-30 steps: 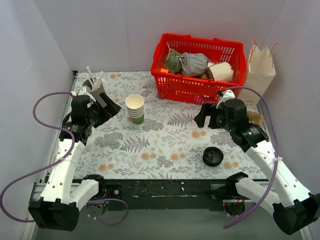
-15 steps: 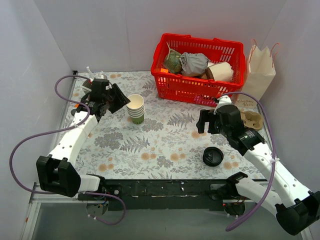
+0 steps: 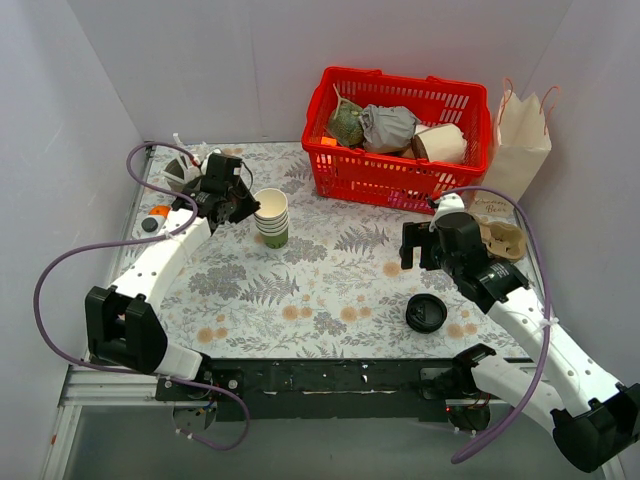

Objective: Pack the takeout coffee

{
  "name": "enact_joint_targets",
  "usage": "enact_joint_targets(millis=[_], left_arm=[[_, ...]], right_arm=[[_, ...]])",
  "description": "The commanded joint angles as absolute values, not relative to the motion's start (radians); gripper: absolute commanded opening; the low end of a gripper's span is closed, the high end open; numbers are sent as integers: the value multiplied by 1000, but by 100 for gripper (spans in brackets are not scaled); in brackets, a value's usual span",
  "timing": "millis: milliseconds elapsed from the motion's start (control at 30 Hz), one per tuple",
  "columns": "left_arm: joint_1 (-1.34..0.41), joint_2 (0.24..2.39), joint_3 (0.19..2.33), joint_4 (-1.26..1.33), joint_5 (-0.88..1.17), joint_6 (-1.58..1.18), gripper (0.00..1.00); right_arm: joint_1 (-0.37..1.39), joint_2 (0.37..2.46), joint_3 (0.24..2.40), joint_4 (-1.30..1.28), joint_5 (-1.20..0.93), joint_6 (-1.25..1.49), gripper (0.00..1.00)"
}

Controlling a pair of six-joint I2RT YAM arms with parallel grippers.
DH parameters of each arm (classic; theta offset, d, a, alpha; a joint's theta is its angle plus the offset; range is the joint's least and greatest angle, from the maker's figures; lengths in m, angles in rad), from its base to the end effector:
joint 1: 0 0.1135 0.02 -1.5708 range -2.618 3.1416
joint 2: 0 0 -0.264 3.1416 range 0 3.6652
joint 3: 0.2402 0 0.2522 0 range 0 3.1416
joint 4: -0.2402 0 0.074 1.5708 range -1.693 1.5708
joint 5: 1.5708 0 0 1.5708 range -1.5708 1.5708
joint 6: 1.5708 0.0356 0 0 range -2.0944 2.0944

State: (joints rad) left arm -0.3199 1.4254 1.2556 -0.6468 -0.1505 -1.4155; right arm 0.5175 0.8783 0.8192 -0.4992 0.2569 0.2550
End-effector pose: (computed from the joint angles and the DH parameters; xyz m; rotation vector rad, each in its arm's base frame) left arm 0.2941 -0.0918 0.3129 -1.3507 2.0722 -0.6265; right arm 0.1709 0.0869 0.3047 -0.1263 2.1106 0.1882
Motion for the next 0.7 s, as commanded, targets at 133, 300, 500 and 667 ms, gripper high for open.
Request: enact_joint_targets(millis=[133,300,500,667], left_arm=[[-331,1428,1322,-686,-207,-1414,0],[-331,1410,1348,-693,-198,-1405,0],[-331,1394,1355,-681,-131,-1390,0],[-330,1396,1348,-640,-19,-1382,0]], right_arm=[[522,861,810,-488,301,232,98],[522,857,808,-489,293,232,98],[522,851,813,-492,255,215,98],[523,876,819,-379,13,222,98]])
